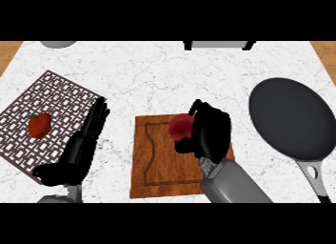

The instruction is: Pick the pear from the cutting board and place it in the pan

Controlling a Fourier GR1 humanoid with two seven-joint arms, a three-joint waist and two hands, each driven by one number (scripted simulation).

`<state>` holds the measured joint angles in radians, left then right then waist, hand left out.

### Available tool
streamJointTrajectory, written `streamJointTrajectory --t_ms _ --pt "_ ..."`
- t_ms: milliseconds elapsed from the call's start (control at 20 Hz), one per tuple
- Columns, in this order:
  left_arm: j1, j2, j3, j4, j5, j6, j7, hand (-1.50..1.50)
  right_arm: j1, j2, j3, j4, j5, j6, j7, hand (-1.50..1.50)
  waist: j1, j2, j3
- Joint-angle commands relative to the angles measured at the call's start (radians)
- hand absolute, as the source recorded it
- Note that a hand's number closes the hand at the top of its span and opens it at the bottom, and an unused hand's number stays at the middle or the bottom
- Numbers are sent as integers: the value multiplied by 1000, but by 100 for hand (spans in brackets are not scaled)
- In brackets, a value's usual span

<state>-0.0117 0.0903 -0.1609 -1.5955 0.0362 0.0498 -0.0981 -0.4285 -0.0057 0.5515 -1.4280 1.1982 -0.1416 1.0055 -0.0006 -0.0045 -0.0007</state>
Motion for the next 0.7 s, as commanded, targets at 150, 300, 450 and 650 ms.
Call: streamJointTrajectory --t_ms 150,300,450,650 --pt "33 0 -9 -26 -9 -7 -7 0 -50 5 -6 -133 152 -75 149 150 3 1 1" --pt "9 -24 -20 20 -32 14 -13 0 -5 5 -68 -196 155 -122 141 150 -6 2 1" --pt "-10 -22 15 31 -2 8 -3 0 24 5 -122 -249 155 -146 144 150 -7 3 1" --pt "28 -15 1 11 -12 -6 -49 0 143 -44 -265 -203 83 -317 -13 150 -2 7 1"
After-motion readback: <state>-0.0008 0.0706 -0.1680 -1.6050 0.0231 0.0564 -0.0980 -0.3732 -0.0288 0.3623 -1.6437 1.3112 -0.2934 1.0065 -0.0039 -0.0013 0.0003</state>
